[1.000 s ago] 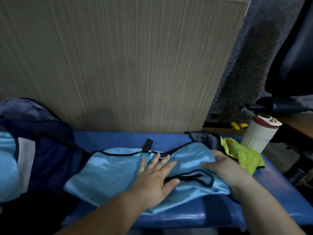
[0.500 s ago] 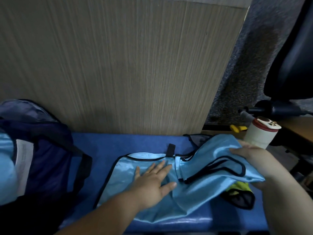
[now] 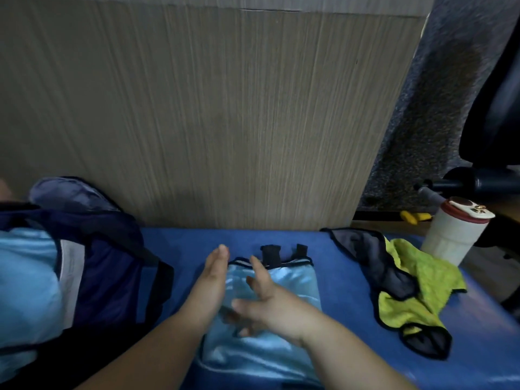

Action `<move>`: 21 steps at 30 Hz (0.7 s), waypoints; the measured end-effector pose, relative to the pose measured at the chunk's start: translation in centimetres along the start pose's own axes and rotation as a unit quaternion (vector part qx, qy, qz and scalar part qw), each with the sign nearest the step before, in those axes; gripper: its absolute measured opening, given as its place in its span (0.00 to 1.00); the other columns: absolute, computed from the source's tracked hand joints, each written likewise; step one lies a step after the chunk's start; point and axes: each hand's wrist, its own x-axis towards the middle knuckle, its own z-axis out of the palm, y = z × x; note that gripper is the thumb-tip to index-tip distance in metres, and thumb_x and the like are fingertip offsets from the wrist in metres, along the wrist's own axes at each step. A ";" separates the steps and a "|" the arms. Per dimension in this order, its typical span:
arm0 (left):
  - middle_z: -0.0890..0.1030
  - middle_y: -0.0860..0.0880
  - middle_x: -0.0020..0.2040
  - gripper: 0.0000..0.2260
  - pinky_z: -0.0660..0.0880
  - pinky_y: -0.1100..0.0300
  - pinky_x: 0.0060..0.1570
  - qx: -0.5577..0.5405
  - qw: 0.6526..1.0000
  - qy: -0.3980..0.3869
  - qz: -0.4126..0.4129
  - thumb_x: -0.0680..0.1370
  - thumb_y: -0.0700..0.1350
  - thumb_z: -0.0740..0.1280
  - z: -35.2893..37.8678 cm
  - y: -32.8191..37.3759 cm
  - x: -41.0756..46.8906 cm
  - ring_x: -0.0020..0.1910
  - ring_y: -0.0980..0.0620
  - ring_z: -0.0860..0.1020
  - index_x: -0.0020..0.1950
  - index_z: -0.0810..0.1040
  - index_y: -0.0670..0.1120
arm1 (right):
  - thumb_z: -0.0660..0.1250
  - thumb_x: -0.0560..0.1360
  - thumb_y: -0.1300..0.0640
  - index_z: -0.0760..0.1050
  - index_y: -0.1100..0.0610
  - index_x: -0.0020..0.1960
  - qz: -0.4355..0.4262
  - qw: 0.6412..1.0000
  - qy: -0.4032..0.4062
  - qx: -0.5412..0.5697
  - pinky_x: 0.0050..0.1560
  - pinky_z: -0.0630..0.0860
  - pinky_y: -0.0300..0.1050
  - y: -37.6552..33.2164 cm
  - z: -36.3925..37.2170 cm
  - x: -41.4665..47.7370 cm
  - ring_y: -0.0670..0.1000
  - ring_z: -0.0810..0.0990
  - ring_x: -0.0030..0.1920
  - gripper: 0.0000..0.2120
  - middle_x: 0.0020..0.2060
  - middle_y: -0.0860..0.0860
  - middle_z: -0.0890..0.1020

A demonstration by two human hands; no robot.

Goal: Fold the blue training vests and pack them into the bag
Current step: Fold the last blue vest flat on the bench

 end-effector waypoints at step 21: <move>0.49 0.53 0.81 0.24 0.39 0.50 0.76 0.609 0.753 -0.182 0.169 0.84 0.53 0.49 3.4 -1.8 -3.2 0.79 0.51 0.40 0.80 0.49 0.52 | 0.41 0.73 0.26 0.39 0.48 0.80 0.039 0.824 0.060 -0.562 0.76 0.32 0.54 5.6 -5.3 -0.7 0.46 0.29 0.75 0.43 0.78 0.43 0.37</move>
